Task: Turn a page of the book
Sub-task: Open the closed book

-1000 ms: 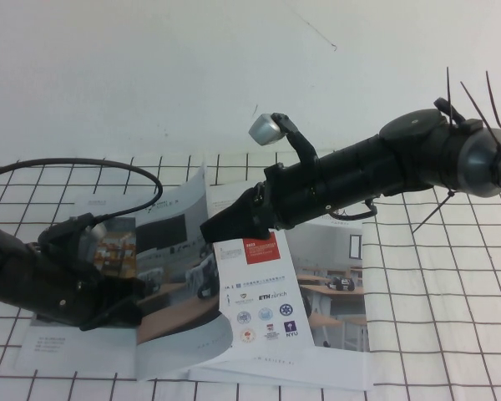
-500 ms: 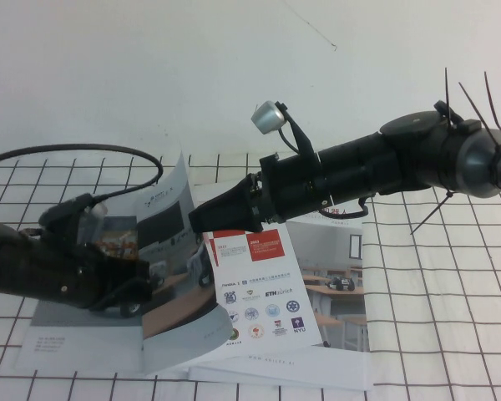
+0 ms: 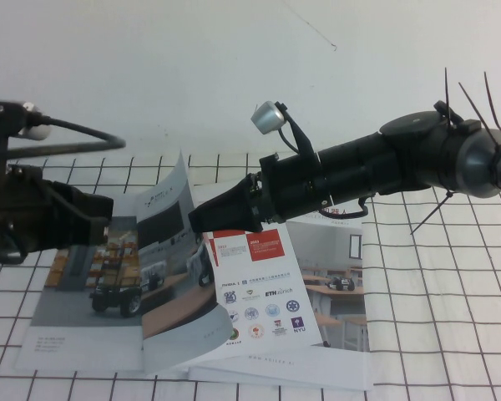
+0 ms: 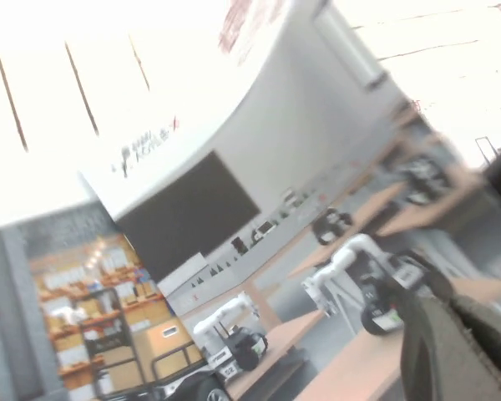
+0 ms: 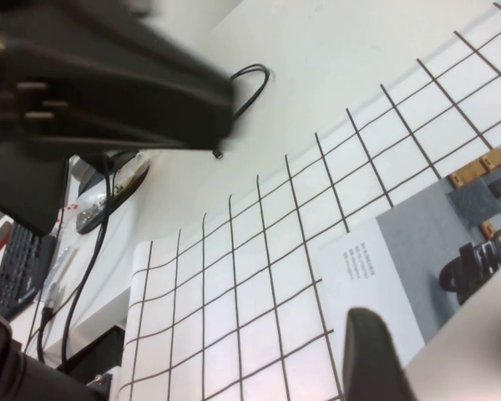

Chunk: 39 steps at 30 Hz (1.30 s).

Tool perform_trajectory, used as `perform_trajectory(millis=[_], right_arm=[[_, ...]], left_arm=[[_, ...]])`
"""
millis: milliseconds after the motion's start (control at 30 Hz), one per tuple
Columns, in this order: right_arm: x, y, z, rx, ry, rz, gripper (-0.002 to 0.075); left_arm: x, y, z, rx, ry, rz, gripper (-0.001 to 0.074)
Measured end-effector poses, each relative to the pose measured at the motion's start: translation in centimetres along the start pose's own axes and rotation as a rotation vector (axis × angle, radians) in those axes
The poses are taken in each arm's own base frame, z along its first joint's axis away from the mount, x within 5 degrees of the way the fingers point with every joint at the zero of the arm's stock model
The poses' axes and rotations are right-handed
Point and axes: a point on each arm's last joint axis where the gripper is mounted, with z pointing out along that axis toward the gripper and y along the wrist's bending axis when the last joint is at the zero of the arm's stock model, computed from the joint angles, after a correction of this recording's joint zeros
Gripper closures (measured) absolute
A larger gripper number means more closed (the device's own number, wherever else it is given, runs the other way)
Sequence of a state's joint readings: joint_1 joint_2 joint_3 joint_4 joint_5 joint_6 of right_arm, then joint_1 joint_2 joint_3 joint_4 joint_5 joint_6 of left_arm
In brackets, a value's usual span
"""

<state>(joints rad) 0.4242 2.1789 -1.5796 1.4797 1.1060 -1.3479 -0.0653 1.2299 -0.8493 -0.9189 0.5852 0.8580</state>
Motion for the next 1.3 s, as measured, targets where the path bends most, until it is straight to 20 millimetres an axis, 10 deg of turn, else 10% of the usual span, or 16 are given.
perform_trajectory(millis=[233, 667, 1300], right_arm=[[0.0, -0.1, 0.0, 0.015, -0.003, -0.002, 0.0379], [-0.1, -0.3, 0.0, 0.03, -0.007, -0.002, 0.0379], [-0.2, -0.3, 0.0, 0.038, -0.003, -0.012, 0.0379]], left_arm=[[0.7, -5.0, -3.7, 0.006, 0.007, 0.192, 0.0738], [4.4, -12.4, -3.5, 0.073, 0.069, 0.436, 0.0738], [7.4, -14.3, 6.2, -0.141, 0.004, 0.626, 0.0738]])
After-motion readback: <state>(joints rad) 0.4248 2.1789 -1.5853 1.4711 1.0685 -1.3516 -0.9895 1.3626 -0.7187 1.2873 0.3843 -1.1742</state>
